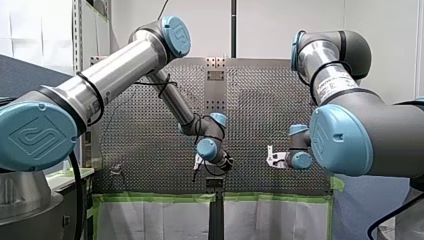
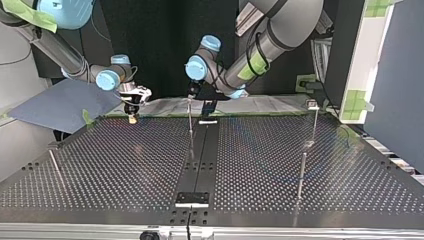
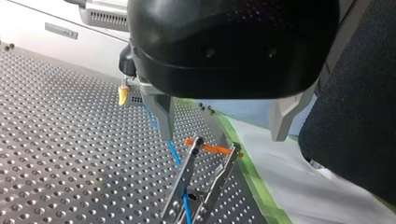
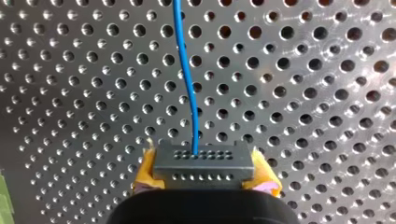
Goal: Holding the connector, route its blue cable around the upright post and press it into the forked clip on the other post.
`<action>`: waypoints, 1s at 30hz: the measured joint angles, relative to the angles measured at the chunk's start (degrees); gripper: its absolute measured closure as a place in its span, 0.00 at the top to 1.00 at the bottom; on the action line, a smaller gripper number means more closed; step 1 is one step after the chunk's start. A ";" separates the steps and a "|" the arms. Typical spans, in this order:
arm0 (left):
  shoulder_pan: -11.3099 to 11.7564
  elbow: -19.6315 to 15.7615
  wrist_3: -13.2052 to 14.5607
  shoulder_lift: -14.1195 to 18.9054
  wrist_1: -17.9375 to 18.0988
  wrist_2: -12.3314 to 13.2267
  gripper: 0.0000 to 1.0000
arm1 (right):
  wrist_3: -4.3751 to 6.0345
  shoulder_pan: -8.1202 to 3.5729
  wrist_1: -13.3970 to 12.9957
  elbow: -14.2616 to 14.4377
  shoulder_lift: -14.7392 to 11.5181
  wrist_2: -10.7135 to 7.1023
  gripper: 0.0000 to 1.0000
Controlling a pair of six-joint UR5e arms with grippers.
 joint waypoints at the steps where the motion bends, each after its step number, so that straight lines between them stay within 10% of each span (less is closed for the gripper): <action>1: -0.03 0.00 -0.04 0.00 0.03 -0.08 1.00 | 0.02 0.00 -0.01 0.01 0.00 0.00 0.00; 30: -0.83 -1.63 0.10 0.96 0.02 -0.43 1.00 | -0.10 -0.03 0.42 0.00 0.09 0.00 0.00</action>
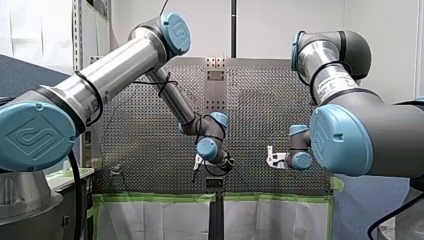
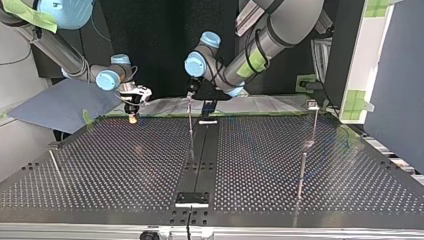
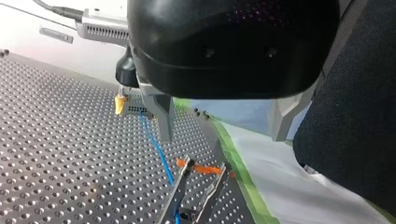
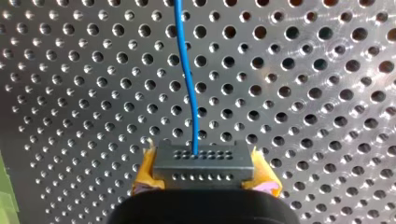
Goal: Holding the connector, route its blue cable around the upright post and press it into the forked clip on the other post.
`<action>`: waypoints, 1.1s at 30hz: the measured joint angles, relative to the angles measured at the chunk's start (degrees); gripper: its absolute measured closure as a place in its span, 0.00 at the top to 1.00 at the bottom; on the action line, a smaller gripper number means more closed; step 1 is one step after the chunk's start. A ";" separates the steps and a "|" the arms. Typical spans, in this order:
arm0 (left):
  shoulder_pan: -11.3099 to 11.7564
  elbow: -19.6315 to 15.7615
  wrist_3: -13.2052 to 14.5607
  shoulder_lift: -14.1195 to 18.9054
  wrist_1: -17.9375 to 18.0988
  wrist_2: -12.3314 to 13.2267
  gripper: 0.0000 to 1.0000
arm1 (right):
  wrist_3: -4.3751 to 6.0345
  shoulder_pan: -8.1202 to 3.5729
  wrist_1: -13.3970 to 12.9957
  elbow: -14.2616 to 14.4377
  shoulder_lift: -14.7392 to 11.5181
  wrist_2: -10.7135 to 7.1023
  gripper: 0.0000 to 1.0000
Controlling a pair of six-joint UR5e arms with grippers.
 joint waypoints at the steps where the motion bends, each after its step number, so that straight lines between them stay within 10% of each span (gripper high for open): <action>1: -0.07 -0.19 -0.04 0.15 0.12 -0.08 1.00 | 0.00 -0.02 0.02 0.00 0.00 0.00 0.00; 33: -13.71 -17.30 -16.60 17.20 11.85 -14.21 1.00 | 0.88 -0.33 -0.19 0.03 0.08 -0.48 0.00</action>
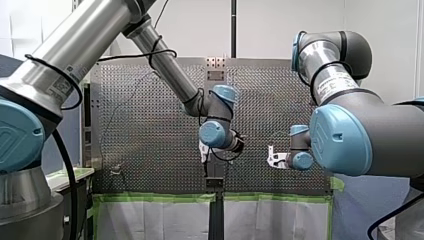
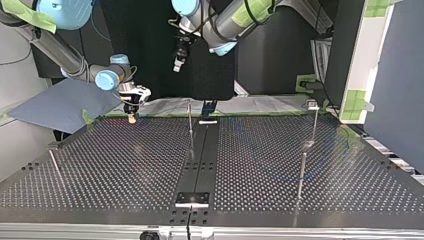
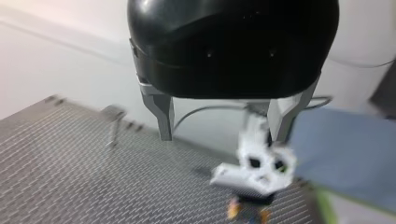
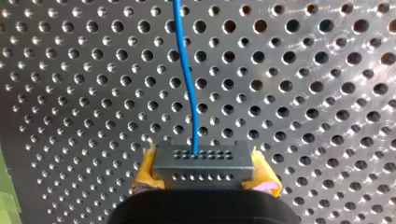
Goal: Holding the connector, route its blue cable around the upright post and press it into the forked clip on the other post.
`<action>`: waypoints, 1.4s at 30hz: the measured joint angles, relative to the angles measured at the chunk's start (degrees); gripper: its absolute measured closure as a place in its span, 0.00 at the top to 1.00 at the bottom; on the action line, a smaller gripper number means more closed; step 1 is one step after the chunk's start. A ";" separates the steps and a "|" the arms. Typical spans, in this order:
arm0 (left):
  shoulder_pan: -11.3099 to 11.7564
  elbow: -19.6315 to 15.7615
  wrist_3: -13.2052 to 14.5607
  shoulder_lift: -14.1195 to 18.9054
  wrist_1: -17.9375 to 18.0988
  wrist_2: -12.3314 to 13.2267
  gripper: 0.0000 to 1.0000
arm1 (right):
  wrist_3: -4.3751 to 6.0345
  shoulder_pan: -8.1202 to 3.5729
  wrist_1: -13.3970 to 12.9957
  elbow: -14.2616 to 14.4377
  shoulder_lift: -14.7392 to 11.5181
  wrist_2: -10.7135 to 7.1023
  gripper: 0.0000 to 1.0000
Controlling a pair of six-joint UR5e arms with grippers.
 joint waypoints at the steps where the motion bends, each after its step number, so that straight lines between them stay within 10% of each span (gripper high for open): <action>1: 0.39 -0.54 -0.52 0.53 0.51 -0.26 1.00 | 0.03 0.00 -0.03 0.00 0.00 -0.01 0.00; 18: 8.42 -9.58 -5.26 9.57 7.00 3.46 1.00 | 0.17 0.00 -0.10 0.02 0.17 -0.47 0.00; 42: 8.69 -22.13 -5.15 22.12 10.29 3.40 1.00 | 0.05 0.00 0.24 0.02 0.29 -0.40 0.00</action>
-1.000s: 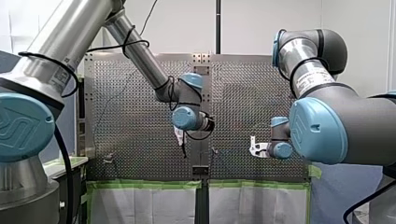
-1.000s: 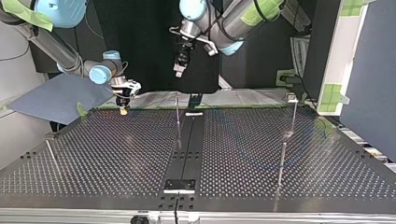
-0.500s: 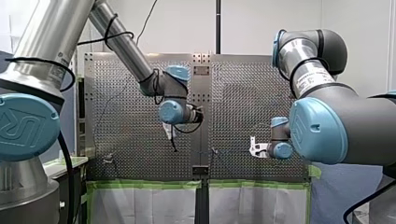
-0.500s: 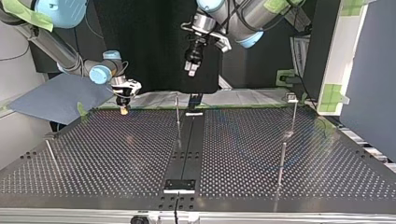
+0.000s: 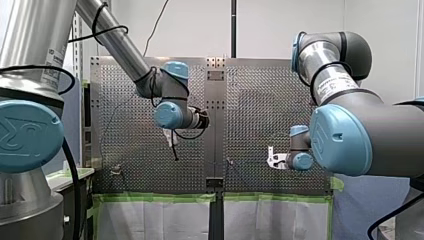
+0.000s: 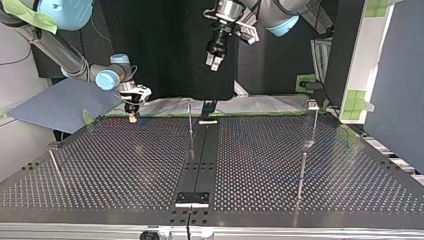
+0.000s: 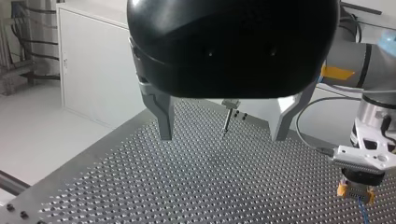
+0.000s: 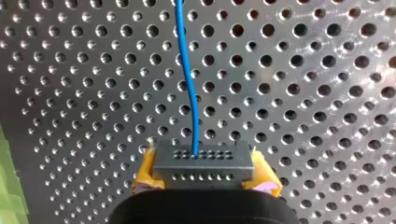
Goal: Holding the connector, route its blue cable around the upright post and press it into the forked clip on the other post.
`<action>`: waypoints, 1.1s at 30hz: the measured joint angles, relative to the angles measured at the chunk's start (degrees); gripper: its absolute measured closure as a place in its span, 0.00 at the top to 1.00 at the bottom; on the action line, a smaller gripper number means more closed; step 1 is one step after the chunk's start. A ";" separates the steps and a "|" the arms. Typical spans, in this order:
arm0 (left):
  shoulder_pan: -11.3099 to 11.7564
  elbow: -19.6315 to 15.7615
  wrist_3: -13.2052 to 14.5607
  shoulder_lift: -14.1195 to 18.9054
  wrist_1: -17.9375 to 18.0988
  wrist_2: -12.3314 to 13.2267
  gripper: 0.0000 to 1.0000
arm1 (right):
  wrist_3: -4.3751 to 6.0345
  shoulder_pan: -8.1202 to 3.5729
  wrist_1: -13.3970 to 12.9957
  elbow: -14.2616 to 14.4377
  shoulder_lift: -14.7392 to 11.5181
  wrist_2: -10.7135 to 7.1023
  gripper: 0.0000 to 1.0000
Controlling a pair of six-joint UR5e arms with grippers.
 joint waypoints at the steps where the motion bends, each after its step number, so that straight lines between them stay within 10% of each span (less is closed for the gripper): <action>1: 0.01 -0.45 0.00 0.46 0.00 0.00 1.00 | -0.01 0.00 0.01 -0.01 0.02 0.00 0.00; 26: 0.12 -13.72 1.04 13.68 1.72 0.00 1.00 | -1.29 -1.04 2.07 -0.02 -0.85 3.30 0.00; 33: 0.19 -15.19 3.87 12.32 5.27 -0.01 1.00 | -1.45 -1.08 3.04 0.03 -2.65 3.28 0.00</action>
